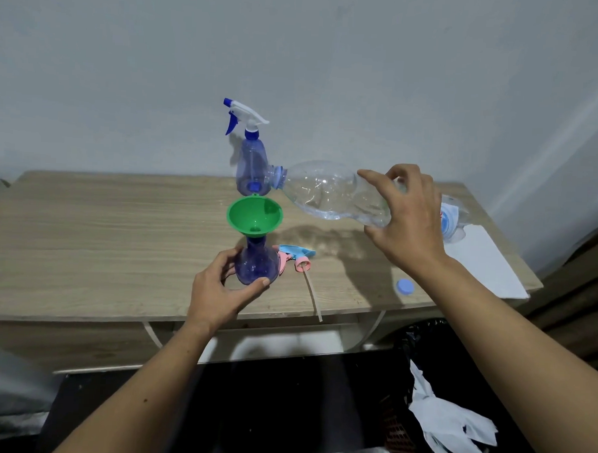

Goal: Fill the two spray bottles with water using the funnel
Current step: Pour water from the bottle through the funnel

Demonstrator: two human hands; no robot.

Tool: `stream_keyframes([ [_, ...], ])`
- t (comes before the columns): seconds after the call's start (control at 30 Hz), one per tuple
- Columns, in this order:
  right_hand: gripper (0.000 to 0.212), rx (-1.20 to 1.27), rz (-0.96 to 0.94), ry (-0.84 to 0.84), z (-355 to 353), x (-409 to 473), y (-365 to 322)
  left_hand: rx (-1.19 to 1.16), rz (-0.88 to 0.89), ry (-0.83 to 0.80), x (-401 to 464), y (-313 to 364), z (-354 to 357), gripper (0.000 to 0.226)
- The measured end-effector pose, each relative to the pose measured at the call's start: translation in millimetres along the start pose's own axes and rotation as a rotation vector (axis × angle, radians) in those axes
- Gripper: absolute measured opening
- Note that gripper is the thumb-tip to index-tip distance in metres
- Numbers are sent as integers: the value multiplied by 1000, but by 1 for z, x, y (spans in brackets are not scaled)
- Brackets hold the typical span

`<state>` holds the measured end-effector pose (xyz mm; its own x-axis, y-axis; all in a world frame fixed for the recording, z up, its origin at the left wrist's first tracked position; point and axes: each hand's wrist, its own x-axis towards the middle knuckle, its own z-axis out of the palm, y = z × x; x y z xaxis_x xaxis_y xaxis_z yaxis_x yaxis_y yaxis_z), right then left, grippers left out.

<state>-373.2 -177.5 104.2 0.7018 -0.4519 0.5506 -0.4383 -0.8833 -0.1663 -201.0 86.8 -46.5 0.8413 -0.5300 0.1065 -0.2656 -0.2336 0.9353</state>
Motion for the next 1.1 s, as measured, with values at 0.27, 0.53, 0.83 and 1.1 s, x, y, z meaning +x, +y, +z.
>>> stream_keyframes([
  [0.27,83,251,114,-16,13,-2,-6,-2,0,3,1,-1,1,71],
  [0.53,86,548,281,37,28,6,-10,-9,-4,0,2,-2,0,69],
  [0.83,86,707,529,64,50,6,-11,-17,3,-3,3,-3,-1,73],
  [1.1,87,717,593,72,60,2,-11,-29,-5,-12,2,-2,-2,72],
])
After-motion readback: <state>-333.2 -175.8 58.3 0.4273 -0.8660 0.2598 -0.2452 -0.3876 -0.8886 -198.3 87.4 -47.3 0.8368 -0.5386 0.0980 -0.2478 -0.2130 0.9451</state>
